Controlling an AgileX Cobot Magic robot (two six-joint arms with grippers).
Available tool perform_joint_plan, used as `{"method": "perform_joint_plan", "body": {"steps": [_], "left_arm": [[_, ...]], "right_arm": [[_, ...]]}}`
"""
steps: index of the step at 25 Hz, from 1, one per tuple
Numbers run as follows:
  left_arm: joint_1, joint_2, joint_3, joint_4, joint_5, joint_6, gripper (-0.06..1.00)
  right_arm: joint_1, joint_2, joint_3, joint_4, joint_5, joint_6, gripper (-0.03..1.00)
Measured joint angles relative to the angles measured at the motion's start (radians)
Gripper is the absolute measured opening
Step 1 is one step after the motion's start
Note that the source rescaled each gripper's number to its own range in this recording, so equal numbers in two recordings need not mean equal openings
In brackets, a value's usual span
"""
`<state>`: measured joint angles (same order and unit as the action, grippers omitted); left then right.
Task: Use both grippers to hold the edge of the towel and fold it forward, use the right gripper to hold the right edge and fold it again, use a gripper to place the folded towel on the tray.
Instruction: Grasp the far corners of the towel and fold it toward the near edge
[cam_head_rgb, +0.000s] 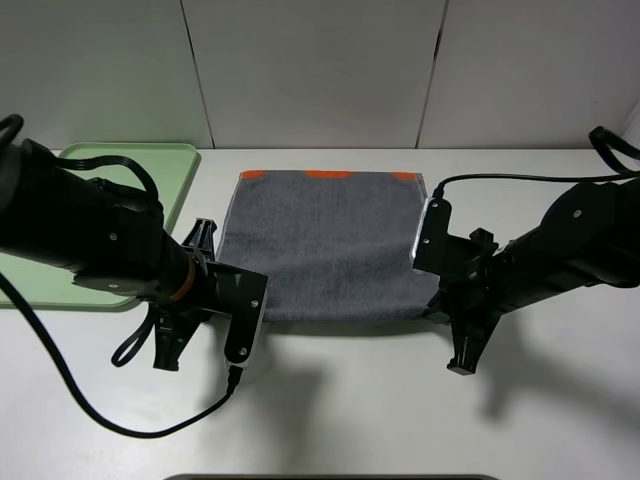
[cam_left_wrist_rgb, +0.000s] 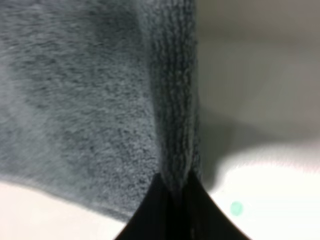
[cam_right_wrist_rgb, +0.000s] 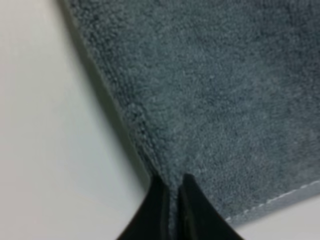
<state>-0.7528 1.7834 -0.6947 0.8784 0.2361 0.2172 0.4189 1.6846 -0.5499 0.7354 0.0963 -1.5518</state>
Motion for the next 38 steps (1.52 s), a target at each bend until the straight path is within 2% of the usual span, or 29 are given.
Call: {"method": "perform_joint_plan", "body": {"steps": [9, 14, 19, 25, 30, 38], "left_arm": [[-0.001, -0.1, 0.001, -0.046, 0.085, -0.015, 0.0], [-0.001, -0.161, 0.001, -0.089, 0.121, -0.015, 0.0], [-0.001, -0.213, 0.001, -0.136, 0.147, -0.015, 0.0], [-0.003, -0.294, 0.001, -0.162, 0.185, -0.01, 0.0], [-0.015, -0.346, 0.001, -0.24, 0.203, -0.002, 0.0], [-0.096, -0.381, -0.011, -0.261, 0.268, 0.004, 0.0]], "right_arm": [[0.0, -0.125, 0.001, -0.003, 0.048, 0.027, 0.0], [0.0, -0.221, 0.002, -0.045, 0.104, 0.097, 0.0], [0.0, -0.292, 0.002, -0.175, 0.159, 0.236, 0.0], [0.0, -0.379, 0.002, -0.387, 0.234, 0.452, 0.0], [0.001, -0.439, 0.001, -0.502, 0.297, 0.596, 0.0], [0.004, -0.469, 0.001, -0.563, 0.341, 0.649, 0.0]]}}
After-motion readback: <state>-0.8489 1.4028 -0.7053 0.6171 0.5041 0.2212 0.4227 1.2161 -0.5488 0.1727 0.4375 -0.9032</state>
